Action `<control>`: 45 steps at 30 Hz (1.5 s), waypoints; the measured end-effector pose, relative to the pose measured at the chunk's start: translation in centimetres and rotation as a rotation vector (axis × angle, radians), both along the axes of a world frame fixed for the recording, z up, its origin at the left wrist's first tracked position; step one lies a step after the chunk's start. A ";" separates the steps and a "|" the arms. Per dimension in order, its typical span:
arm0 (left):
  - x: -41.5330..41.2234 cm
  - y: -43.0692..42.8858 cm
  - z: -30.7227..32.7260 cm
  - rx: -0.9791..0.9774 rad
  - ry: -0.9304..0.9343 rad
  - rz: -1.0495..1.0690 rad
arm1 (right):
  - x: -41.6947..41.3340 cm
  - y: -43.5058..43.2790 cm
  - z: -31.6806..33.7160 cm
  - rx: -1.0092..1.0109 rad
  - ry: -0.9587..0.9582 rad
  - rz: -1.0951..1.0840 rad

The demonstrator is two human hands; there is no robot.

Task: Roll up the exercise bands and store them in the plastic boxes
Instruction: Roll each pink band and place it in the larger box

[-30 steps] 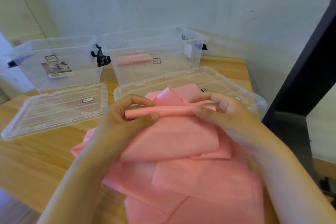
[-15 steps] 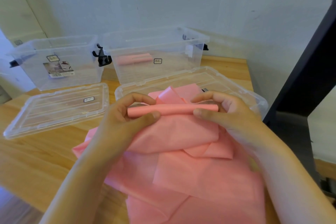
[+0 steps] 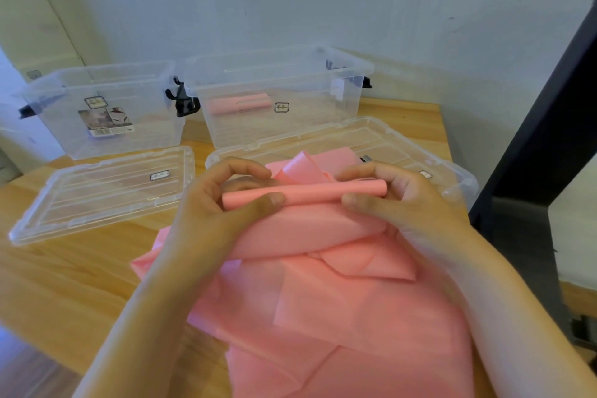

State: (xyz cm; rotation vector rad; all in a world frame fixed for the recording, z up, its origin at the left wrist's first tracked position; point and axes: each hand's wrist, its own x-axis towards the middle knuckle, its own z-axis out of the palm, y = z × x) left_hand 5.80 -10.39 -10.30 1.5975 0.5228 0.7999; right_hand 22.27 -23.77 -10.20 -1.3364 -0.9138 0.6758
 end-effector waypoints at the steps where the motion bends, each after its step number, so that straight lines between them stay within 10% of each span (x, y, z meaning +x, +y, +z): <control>1: 0.0 0.1 -0.1 -0.003 -0.021 -0.015 | -0.1 0.0 0.0 -0.008 -0.001 0.000; 22: 0.3 0.1 -0.3 -0.111 -0.059 0.095 | -0.2 0.4 0.0 0.119 0.055 -0.255; 45: -0.1 -0.1 -0.2 -0.060 -0.089 -0.092 | -0.9 -0.1 0.7 0.061 -0.056 -0.006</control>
